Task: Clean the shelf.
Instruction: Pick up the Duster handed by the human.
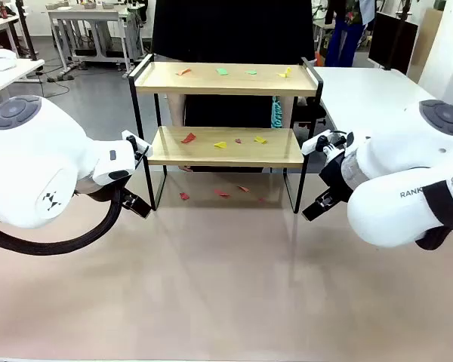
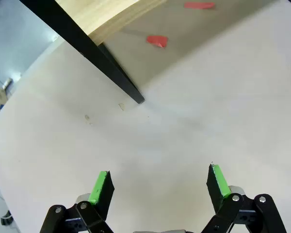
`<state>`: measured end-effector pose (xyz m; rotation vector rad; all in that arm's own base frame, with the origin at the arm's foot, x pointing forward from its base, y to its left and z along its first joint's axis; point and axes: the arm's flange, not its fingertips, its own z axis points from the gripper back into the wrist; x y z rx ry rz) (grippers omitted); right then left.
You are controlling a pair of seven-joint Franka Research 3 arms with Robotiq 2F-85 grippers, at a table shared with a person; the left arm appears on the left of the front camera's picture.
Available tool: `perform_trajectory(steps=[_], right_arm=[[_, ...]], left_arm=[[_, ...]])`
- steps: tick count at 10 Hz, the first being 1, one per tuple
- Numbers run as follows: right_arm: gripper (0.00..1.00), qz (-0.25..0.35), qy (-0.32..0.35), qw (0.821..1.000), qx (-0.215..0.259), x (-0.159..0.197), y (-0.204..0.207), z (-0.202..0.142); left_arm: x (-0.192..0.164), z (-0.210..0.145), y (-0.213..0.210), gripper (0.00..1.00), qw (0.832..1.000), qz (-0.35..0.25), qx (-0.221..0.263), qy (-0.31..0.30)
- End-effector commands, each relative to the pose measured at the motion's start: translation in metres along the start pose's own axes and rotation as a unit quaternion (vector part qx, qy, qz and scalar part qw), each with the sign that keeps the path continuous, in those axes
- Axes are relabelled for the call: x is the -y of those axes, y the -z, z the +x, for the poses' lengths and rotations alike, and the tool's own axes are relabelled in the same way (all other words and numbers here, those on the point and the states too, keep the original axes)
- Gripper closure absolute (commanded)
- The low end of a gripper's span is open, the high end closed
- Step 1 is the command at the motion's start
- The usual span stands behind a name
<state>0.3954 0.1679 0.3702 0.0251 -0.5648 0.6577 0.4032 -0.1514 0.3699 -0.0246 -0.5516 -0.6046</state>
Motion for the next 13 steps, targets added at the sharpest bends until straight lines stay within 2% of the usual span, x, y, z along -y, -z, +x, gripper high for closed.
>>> perform_trajectory(steps=[1,10,11,12,13], right_arm=[[0.0,0.0,0.0,1.0,0.0,0.0,0.0,0.0],[0.0,0.0,0.0,1.0,0.0,0.0,0.0,0.0],[0.0,-0.019,0.016,0.999,0.024,0.018,-0.022,0.017],[0.0,-0.013,0.03,0.999,0.043,0.039,-0.044,0.031],[0.0,0.009,0.04,0.998,0.055,0.067,-0.068,0.039]], left_arm=[[0.0,0.0,0.0,0.0,1.0,0.0,0.0,0.0],[0.0,0.0,0.0,0.0,1.0,0.0,0.0,0.0],[-0.013,0.011,-0.017,0.0,1.0,-0.018,0.013,0.011],[-0.03,0.019,-0.035,0.0,0.999,-0.018,0.02,0.017],[-0.047,0.034,-0.058,0.0,0.999,-0.046,0.019,0.017]])
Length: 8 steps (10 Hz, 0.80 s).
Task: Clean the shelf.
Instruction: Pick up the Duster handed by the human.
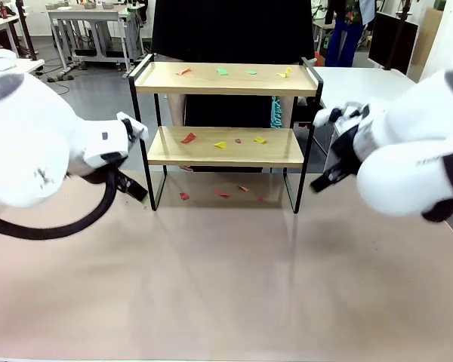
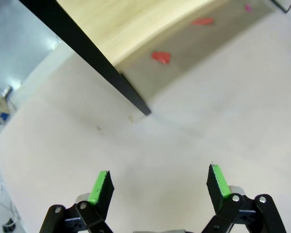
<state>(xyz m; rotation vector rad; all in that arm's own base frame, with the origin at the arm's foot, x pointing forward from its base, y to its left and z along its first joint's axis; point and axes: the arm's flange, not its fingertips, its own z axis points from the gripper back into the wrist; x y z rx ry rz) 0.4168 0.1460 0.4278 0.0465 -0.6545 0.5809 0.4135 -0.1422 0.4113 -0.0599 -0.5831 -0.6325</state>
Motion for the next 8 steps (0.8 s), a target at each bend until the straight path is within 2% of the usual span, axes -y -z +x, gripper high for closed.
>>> perform_trajectory(steps=[1,2,4,5,6,7,8], right_arm=[[0.0,0.047,0.01,0.999,0.018,0.053,-0.04,0.016],[0.0,0.07,0.011,0.997,0.028,0.082,-0.056,0.016],[0.0,0.125,-0.012,0.99,0.07,0.14,-0.08,0.005],[0.0,0.155,-0.02,0.984,0.089,0.18,-0.082,-0.009],[0.0,0.184,-0.032,0.978,0.092,0.205,-0.078,-0.021],[0.0,0.228,-0.038,0.968,0.102,0.23,-0.071,-0.036],[0.0,0.249,-0.044,0.961,0.114,0.253,-0.059,-0.054]], left_arm=[[-0.048,0.019,-0.043,0.0,0.998,-0.065,-0.001,0.013],[-0.074,0.019,-0.055,0.0,0.995,-0.097,-0.003,0.034],[-0.137,0.018,-0.083,0.0,0.982,-0.158,0.029,0.102],[-0.169,0.012,-0.088,0.0,0.972,-0.188,0.041,0.138],[-0.209,0.001,-0.081,0.0,0.956,-0.227,0.075,0.171],[-0.231,-0.007,-0.074,0.0,0.946,-0.254,0.101,0.175],[-0.238,-0.012,-0.069,0.0,0.935,-0.272,0.131,0.186]])
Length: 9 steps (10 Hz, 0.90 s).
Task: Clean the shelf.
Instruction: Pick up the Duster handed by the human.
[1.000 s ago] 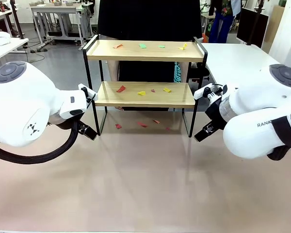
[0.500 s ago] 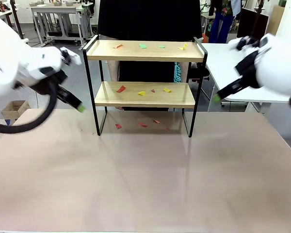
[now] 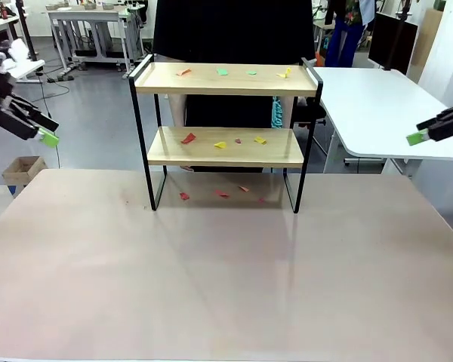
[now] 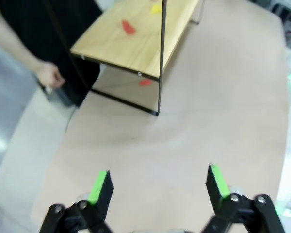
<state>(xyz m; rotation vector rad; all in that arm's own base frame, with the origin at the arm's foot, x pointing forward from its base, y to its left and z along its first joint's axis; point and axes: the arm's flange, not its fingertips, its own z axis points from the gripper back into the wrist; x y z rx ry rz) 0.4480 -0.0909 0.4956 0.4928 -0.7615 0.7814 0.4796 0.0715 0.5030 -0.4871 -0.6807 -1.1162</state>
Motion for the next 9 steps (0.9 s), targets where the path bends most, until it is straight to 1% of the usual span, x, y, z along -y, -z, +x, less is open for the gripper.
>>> perform_trajectory(steps=[1,2,3,4,8,9], right_arm=[[0.0,0.054,-0.015,0.998,0.004,0.054,0.015,-0.019],[0.0,0.07,-0.007,0.997,0.03,0.07,0.016,-0.035],[0.0,0.061,-0.001,0.997,0.05,0.071,0.02,-0.047],[0.0,0.047,-0.009,0.999,0.026,0.036,0.004,-0.033],[0.0,0.047,-0.009,0.999,0.026,0.036,0.004,-0.033],[0.0,0.047,-0.016,0.998,0.023,0.044,0.009,-0.034]], left_arm=[[-0.029,-0.01,0.015,0.0,0.997,-0.046,0.048,0.029],[-0.03,-0.02,0.017,0.0,0.995,-0.048,0.08,0.032],[-0.027,-0.025,0.022,0.0,0.992,-0.045,0.113,0.03],[-0.021,-0.022,0.015,0.0,0.997,-0.033,0.059,0.026],[-0.021,-0.022,0.015,0.0,0.997,-0.033,0.059,0.026],[-0.024,-0.027,0.017,0.0,0.996,-0.033,0.07,0.031]])
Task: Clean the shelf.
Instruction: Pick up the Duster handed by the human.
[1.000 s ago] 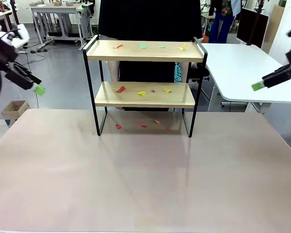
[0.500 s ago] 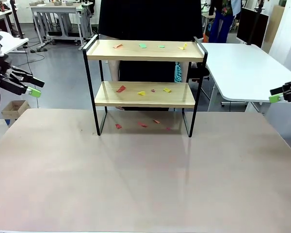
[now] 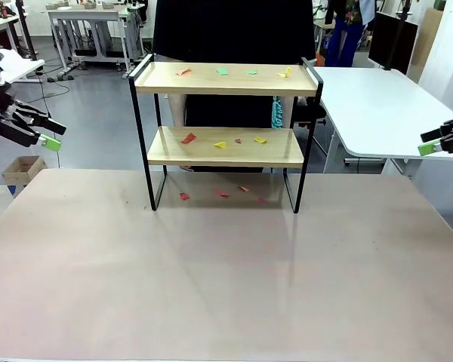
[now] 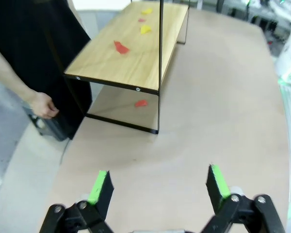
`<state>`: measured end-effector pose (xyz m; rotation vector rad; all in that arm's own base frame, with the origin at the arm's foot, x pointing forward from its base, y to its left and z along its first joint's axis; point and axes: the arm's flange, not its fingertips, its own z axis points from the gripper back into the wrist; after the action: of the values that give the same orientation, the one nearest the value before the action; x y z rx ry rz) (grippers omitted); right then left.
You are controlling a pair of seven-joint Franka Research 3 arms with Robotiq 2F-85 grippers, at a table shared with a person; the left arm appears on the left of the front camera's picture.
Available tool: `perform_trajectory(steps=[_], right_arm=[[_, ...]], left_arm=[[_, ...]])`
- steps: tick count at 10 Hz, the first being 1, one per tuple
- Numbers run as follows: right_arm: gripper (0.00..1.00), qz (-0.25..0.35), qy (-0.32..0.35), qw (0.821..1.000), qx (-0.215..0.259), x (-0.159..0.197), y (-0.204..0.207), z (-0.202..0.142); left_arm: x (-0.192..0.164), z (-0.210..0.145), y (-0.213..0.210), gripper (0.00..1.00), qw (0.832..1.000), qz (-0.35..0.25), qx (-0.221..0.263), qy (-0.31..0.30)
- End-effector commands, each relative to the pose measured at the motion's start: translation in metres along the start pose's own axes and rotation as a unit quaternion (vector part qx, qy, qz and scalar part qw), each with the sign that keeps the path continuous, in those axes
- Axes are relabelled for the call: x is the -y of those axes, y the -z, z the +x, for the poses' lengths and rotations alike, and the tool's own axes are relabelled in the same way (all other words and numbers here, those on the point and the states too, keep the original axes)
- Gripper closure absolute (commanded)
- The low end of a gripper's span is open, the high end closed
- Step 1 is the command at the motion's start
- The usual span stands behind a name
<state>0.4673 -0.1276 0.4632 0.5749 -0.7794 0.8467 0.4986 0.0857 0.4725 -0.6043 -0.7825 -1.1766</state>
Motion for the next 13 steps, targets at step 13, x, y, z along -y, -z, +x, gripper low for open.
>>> perform_trajectory(steps=[13], right_arm=[[0.0,0.138,-0.059,0.962,0.228,0.143,0.022,-0.067]], left_arm=[[-0.068,-0.13,0.016,0.0,0.948,0.005,0.307,0.085]])
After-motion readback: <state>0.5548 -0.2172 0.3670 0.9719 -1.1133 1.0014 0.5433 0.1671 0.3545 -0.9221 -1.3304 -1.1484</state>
